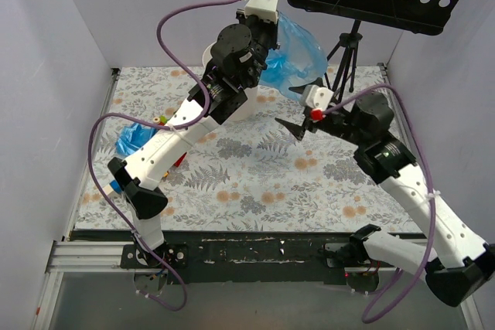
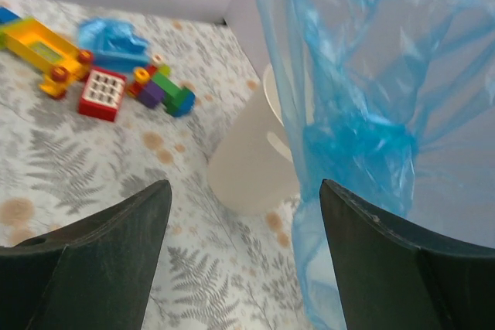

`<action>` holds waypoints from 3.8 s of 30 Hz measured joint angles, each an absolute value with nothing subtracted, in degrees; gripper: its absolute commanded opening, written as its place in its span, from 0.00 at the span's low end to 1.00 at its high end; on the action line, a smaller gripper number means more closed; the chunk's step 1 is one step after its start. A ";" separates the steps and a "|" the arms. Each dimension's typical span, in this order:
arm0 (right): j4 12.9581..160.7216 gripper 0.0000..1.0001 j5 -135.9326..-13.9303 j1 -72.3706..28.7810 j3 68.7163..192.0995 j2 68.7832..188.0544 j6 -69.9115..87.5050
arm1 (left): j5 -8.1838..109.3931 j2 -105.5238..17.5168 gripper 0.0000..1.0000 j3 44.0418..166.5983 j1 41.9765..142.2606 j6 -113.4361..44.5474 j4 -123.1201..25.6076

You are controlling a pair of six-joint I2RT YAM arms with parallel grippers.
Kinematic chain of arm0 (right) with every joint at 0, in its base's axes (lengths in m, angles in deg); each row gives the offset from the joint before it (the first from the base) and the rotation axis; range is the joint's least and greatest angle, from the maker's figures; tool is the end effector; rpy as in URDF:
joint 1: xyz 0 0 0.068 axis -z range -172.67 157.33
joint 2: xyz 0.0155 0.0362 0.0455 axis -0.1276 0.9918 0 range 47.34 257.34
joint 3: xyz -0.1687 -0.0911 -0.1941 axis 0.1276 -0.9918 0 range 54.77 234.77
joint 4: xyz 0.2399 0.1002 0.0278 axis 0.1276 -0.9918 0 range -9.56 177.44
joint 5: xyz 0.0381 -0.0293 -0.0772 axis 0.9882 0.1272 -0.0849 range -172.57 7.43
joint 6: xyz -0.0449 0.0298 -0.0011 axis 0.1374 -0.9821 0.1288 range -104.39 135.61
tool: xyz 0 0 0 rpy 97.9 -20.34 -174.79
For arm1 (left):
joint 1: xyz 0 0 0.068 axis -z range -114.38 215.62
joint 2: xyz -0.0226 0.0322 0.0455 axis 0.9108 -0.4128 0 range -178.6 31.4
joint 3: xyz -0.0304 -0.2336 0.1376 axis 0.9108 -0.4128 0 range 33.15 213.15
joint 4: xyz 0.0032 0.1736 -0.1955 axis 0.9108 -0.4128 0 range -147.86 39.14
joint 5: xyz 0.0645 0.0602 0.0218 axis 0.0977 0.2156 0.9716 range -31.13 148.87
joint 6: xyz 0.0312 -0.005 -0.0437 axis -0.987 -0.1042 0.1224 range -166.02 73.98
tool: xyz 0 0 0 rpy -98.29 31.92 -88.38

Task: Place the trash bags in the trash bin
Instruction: Unfold the trash bag at the center of the board.

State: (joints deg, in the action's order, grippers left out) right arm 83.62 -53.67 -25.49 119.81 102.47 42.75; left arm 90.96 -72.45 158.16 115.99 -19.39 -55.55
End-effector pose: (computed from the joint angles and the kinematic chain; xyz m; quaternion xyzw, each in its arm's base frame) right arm 0.1627 0.1254 0.4425 -0.4842 0.4680 0.2022 0.7110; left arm 0.2633 -0.2883 0.5437 -0.0984 0.6085 -0.3498 0.7055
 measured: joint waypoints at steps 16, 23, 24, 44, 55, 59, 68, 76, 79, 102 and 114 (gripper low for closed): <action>84.21 0.82 -72.66 -26.21 119.44 113.05 51.84 | 89.72 -71.86 0.00 157.27 115.99 -18.50 -55.99; 88.06 0.50 -70.80 -27.52 117.03 118.58 55.62 | 89.56 -71.86 0.00 157.27 115.97 -17.88 -56.03; 88.80 0.37 -70.69 -27.82 116.88 119.32 56.30 | 89.54 -71.86 0.00 157.27 115.94 -17.82 -56.05; 75.91 0.64 -59.02 -30.16 109.91 94.82 66.79 | 86.90 -62.46 0.00 143.15 106.72 -13.49 -60.58; 78.11 0.77 -64.35 -37.14 118.34 115.96 66.83 | 84.78 -62.46 0.00 145.81 107.01 -11.85 -64.03; 81.24 0.77 -69.27 -37.97 118.50 117.25 66.11 | 84.25 -62.46 0.00 146.91 107.01 -11.65 -64.29; 88.67 0.78 -80.33 -38.56 119.07 119.00 65.19 | 82.59 -62.46 0.00 148.06 107.01 -11.13 -65.71; 89.00 0.54 -88.16 -37.59 122.61 129.38 62.16 | 80.49 -62.46 0.00 152.35 106.98 -10.43 -67.15; 88.56 0.12 -88.86 -36.92 123.50 132.26 61.33 | 80.19 -62.24 0.00 152.76 107.01 -10.39 -67.11; 59.25 0.01 -59.35 -37.07 111.59 88.75 74.26 | 73.81 -47.47 0.00 117.97 106.17 -5.14 -76.31; 72.02 0.01 -69.62 -31.21 105.19 103.17 69.78 | 60.89 -69.11 0.00 145.38 97.48 -4.03 -86.21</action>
State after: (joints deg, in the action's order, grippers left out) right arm 72.02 -69.62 -31.21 105.19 103.17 69.78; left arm 60.89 -69.11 145.38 97.48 -4.03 -86.21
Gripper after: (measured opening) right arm 0.021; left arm 0.008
